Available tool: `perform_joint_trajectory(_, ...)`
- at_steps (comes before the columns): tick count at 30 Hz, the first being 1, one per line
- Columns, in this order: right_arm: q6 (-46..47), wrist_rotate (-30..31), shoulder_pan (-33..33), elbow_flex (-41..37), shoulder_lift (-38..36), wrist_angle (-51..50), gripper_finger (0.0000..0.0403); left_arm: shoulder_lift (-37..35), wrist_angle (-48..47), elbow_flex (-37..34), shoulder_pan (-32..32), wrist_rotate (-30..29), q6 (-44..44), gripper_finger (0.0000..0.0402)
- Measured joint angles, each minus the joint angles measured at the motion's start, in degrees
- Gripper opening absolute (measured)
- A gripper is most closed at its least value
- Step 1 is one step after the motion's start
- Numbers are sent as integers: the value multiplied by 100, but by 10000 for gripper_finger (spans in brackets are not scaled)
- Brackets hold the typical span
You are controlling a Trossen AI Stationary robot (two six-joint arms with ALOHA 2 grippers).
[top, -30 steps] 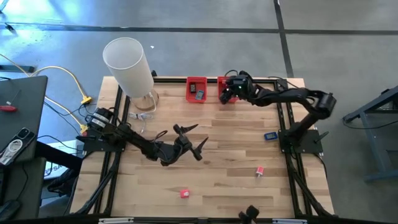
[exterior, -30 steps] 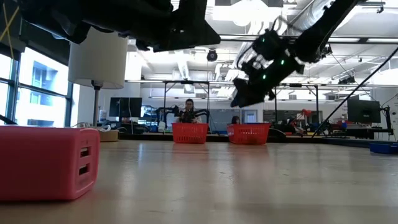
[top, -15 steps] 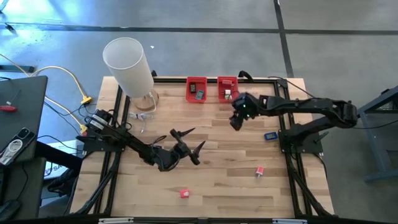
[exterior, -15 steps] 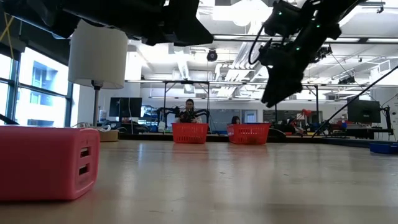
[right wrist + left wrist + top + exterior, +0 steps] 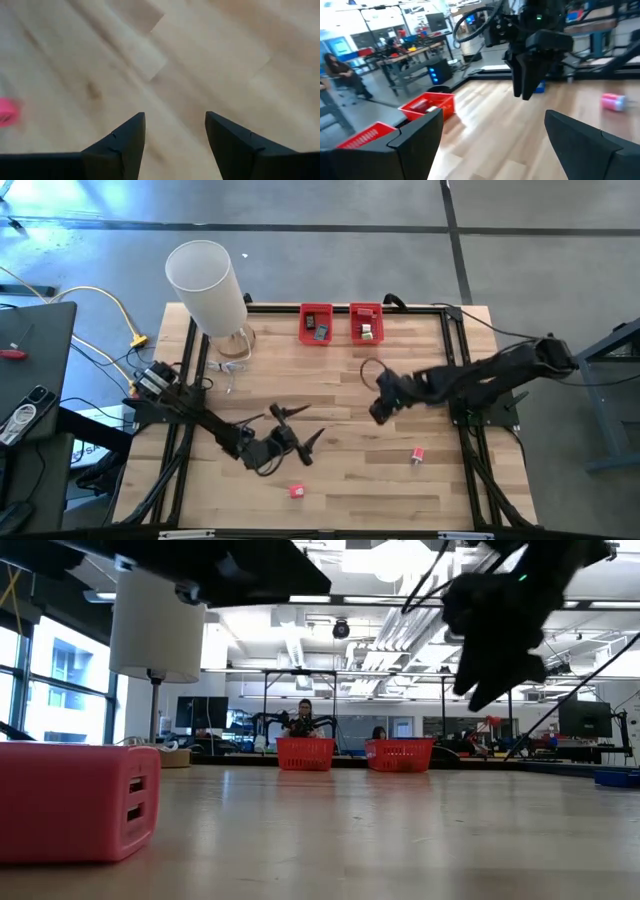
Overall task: Pick & Place Office items
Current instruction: Put the pink white charger adapter into the right red bin
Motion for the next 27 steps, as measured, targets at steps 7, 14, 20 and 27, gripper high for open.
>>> perform_joint_trajectory(7, 2166, 904, 1928, 0, 0, 52, 195, 0, 4, 1, -434, 4, -516, 340)
perform_joint_trajectory(14, 3796, 2065, 3601, 0, 132, 718, 195, 0, 8, 1, -722, 198, -960, 340)
perform_joint_trajectory(20, 4221, 2292, 4474, 2, 425, 1784, 195, 0, 9, 2, -849, 269, -1124, 340)
perform_joint_trajectory(27, 3711, 2963, 4914, 678, 446, 1143, 195, 0, 13, 2, -857, 289, -1185, 340)
